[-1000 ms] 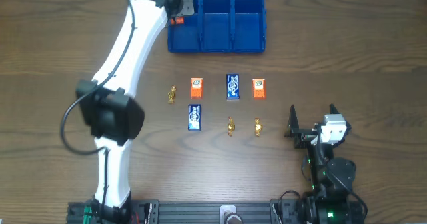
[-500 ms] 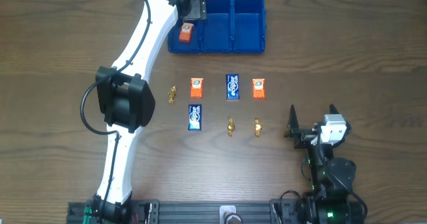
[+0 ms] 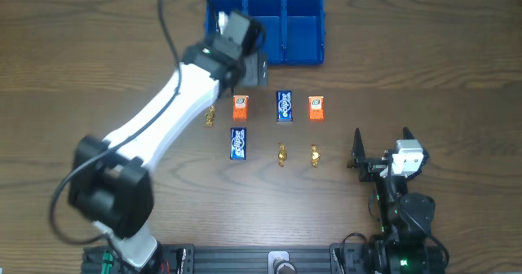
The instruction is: Sort Candies Into Trays
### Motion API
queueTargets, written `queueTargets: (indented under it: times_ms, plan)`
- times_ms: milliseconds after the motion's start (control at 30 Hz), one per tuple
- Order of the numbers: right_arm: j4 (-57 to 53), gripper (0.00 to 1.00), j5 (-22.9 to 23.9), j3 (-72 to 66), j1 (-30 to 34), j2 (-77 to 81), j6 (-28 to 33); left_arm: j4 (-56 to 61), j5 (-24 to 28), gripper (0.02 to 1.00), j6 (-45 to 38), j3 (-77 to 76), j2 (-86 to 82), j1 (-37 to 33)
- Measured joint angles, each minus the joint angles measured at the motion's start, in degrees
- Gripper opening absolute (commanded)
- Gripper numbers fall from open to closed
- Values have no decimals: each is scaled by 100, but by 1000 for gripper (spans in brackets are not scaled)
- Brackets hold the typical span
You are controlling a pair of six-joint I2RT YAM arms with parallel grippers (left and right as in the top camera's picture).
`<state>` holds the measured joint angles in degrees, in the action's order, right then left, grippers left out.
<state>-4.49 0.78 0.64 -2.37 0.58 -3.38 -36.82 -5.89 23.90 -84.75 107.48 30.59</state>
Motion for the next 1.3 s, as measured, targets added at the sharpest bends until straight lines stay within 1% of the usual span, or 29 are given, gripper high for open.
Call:
queueTargets:
  times_ms: [200,400,433,533,667,733,767,867,1000,1167,1300]
  plan:
    - [0,998,0,0,0,0,0,114,199,945,157,293,946,0]
    - [0,998,0,0,0,0,0,125,326,838,205,293,1163,0]
    - [0,998,0,0,0,0,0,127,348,798,201,293,1191,0]
    - [0,998,0,0,0,0,0,131,411,733,219,293,1224,0]
    - [0,998,0,0,0,0,0,127,450,560,179,293,1226,2]
    - [0,998,0,0,0,0,0,127,450,503,197,293,1226,2]
    - [0,998,0,0,0,0,0,127,452,457,177,293,1226,2]
    - [0,998,0,0,0,0,0,127,452,389,188,293,1226,2]
    - [0,998,0,0,0,0,-2,127,452,345,195,293,1226,2]
    - [0,998,2,0,0,0,0,114,448,343,201,256,1224,0]
    - [0,996,0,0,0,0,0,-179,225,338,157,-254,977,-20]
